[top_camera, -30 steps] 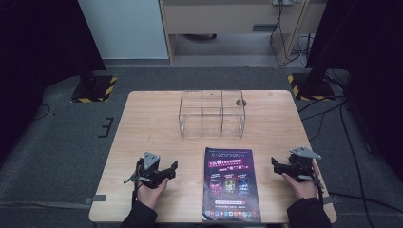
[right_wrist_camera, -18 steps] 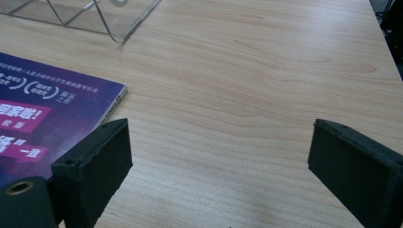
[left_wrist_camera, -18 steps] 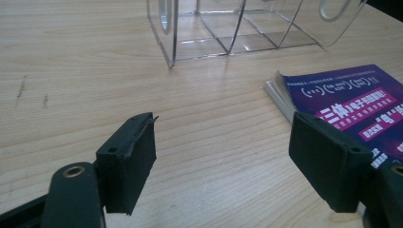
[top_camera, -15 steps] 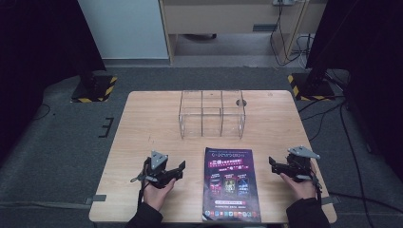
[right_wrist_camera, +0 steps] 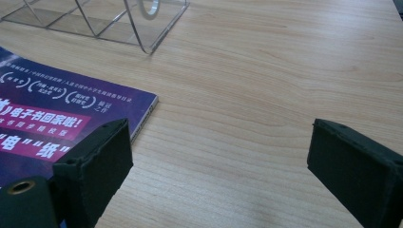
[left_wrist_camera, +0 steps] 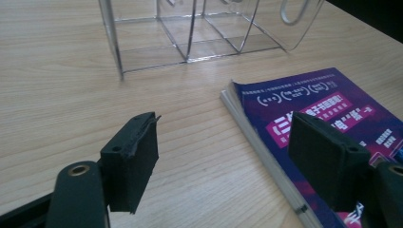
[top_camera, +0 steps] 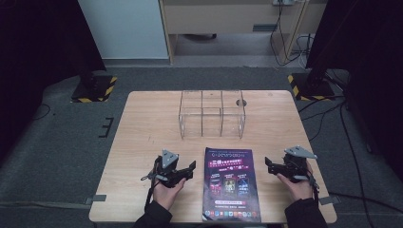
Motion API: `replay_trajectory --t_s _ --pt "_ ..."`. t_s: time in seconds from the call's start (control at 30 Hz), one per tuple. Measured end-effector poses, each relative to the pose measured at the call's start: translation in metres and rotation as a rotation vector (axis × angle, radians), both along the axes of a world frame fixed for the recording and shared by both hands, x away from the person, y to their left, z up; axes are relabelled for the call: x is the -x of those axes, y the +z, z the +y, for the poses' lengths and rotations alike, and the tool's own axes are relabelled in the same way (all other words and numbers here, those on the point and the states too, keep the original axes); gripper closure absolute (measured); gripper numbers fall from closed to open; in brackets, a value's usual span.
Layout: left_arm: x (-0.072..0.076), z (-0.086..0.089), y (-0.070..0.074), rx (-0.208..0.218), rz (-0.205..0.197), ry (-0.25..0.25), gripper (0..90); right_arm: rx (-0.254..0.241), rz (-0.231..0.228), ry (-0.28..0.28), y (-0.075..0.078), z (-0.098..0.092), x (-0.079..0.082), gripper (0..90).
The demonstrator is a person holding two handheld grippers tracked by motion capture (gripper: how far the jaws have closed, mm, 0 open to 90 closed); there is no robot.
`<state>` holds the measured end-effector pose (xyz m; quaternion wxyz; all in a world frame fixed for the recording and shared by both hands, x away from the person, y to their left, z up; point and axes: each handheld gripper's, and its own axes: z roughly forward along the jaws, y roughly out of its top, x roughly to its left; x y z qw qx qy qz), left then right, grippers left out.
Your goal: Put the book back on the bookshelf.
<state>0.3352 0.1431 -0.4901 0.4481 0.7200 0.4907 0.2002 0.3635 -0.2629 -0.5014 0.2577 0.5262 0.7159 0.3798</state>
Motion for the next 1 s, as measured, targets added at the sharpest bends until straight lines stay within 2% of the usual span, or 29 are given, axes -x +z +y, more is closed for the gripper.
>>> replay_trajectory --t_s 0.27,0.4,0.47,0.53,1.0 --pt "-0.001 -0.016 -0.003 0.000 0.017 -0.026 25.2 -0.016 0.003 0.026 0.001 0.008 0.002 7.7" --pt "-0.001 -0.022 -0.005 -0.003 0.027 -0.035 25.7 -0.007 -0.004 0.046 0.001 0.014 0.002 7.7" --pt "-0.001 -0.028 -0.009 0.008 0.047 -0.049 26.0 -0.010 0.000 0.053 0.000 0.017 0.003 7.8" --pt "-0.001 -0.029 -0.010 0.008 0.050 -0.051 26.1 -0.017 0.007 0.059 0.000 0.020 0.003 7.8" --pt "-0.001 -0.051 -0.028 -0.030 0.095 -0.092 27.6 -0.041 0.027 0.104 -0.007 0.036 0.005 8.0"
